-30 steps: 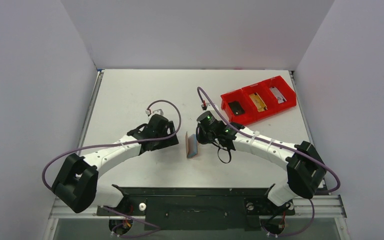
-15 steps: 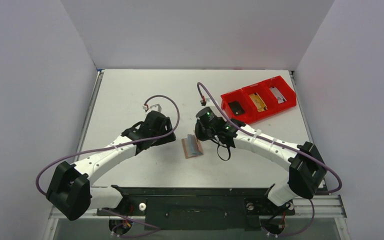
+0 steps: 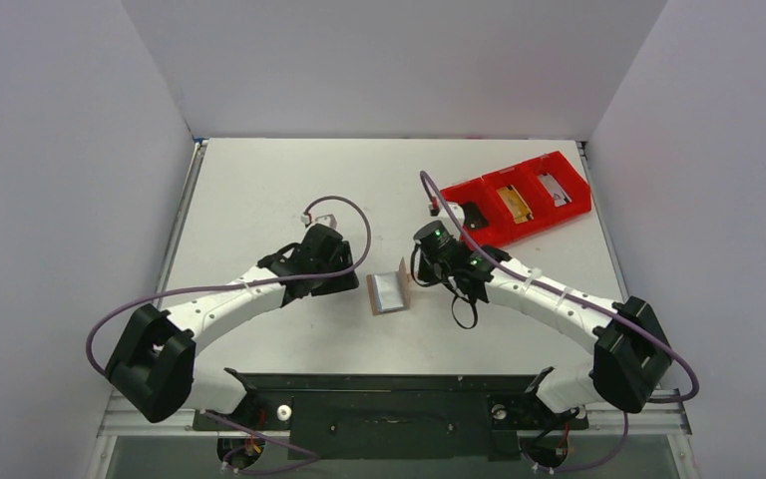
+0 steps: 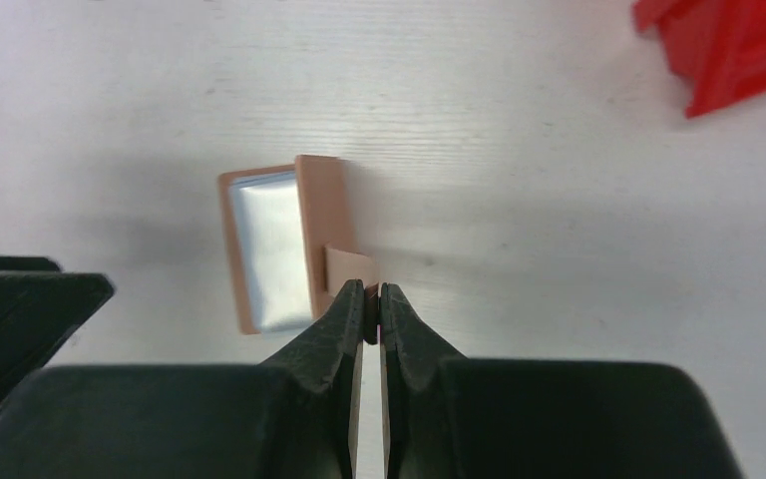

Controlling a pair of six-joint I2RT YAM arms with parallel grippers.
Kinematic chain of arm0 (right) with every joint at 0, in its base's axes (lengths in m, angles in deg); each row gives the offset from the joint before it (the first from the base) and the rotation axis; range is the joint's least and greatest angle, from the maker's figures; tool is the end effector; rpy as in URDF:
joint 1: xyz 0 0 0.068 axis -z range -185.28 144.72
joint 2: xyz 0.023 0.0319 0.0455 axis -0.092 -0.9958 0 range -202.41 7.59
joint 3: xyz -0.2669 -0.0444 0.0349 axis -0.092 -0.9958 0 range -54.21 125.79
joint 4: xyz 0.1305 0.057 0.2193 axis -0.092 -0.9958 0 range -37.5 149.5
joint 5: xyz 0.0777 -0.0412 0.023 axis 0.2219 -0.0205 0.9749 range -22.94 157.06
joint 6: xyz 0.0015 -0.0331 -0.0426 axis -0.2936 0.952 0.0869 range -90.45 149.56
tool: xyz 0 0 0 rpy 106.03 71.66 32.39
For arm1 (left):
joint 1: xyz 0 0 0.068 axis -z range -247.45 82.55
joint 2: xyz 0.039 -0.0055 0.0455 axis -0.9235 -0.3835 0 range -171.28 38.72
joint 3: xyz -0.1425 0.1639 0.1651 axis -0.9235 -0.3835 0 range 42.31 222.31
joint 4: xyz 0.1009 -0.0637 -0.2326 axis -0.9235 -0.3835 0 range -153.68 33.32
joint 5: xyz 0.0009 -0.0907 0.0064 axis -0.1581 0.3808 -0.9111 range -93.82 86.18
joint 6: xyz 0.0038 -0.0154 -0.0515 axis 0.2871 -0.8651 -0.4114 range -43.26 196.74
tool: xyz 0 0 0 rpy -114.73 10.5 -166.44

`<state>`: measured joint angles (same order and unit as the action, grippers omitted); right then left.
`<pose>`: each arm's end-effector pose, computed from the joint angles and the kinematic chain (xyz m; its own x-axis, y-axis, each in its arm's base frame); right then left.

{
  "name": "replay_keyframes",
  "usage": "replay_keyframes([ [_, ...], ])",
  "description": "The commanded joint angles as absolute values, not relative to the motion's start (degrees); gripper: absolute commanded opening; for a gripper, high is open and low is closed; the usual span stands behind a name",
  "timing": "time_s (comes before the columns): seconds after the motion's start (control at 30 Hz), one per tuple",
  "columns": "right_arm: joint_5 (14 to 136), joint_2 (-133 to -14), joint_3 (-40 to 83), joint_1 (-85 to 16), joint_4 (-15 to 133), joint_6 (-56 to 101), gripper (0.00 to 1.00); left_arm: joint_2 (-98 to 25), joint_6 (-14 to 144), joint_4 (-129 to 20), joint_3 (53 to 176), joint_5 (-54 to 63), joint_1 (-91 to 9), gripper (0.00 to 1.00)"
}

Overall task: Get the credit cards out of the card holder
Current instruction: Open the card holder at the center of the board.

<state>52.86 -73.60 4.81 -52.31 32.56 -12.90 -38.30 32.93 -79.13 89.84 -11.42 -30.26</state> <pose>0.2110 0.2137 0.2554 -0.7851 0.1173 -0.6082 -0.0947 0.9476 0.3051 0.2186 -0.1600 0.2164 -0.8225 -0.2373 -0.5170 -0.0487 0.9349 -0.3517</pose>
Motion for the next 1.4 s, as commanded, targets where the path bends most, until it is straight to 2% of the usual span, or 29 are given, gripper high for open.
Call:
replay_keyframes([
  [0.0, 48.34, -71.79, -0.82, -48.08, 32.16, -11.37, 0.00, -40.58, 33.65, -75.37, 93.32, -10.28, -28.39, 0.54],
  [0.6, 55.37, -82.33, -8.45, -45.85, 45.29, -10.40, 0.00, -46.74, 32.53, -73.55, 94.97, -10.30, -27.48, 0.45],
  [0.8, 58.27, -85.23, -7.12, -45.81, 48.03, -9.38, 0.00, -46.28, 32.66, -74.56, 94.47, -11.32, -27.57, 0.44],
  [1.03, 60.61, -87.62, -4.21, -46.32, 49.66, -6.94, 0.00, -45.74, 31.41, -74.19, 92.97, -12.69, -28.30, 0.38],
  [1.33, 58.84, -88.38, 2.62, -46.23, 44.30, -5.09, 0.00, -44.81, 30.18, -74.06, 92.66, -15.40, -29.17, 0.32],
  [1.37, 58.56, -88.12, 3.03, -46.19, 43.64, -4.97, 0.03, -44.43, 30.01, -74.03, 92.44, -16.01, -29.36, 0.32],
])
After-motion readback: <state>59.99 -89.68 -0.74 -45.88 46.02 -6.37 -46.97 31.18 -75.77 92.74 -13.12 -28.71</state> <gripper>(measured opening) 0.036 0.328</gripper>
